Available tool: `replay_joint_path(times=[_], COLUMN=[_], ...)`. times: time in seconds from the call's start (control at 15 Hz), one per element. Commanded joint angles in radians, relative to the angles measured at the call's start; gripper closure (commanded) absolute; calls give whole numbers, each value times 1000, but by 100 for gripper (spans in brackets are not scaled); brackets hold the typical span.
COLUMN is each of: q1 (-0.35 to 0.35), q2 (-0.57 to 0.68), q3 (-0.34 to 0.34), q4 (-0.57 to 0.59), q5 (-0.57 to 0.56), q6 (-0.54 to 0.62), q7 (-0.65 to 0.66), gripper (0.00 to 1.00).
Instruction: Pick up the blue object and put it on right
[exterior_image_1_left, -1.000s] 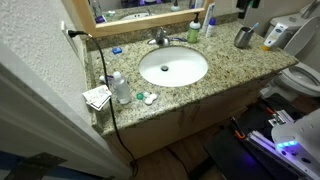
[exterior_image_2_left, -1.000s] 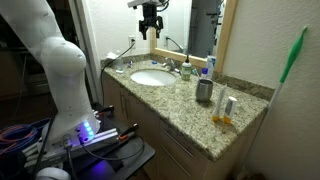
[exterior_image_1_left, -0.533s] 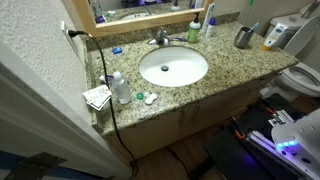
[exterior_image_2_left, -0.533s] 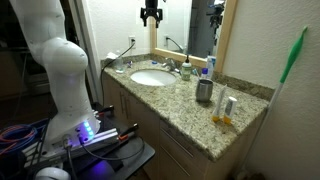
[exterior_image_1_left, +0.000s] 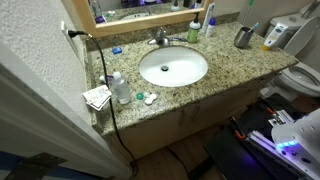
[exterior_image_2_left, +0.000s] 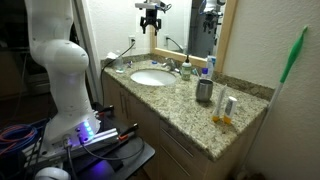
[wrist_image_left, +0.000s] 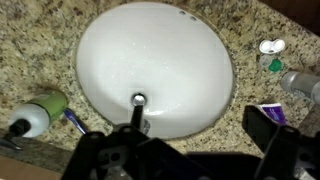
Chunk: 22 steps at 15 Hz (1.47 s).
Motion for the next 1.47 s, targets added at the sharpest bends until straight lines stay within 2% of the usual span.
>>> replay_joint_path(times=[0.0, 0.13, 0.2, 0.33, 0.53, 0.6, 0.93, 1.2, 1.27, 1.4], q1=[35, 58, 46, 61, 61, 76, 162, 223, 211, 220], q2=[201, 270, 195, 246, 258, 289, 443, 592, 510, 536], q3=[26, 29, 24, 26, 25, 23, 42, 34, 38, 38], q4=[242, 350, 220, 297, 320, 353, 496, 673, 547, 570], q5=[-29, -51, -32, -39, -39, -65, -129, -165, -155, -155], q6=[-16, -42, 0, -7, -10, -39, 31, 93, 97, 99], q7=[-10, 6, 5, 6, 5, 7, 1, 22, 20, 22], gripper=[0, 0, 0, 0, 0, 0, 0, 0, 0, 0])
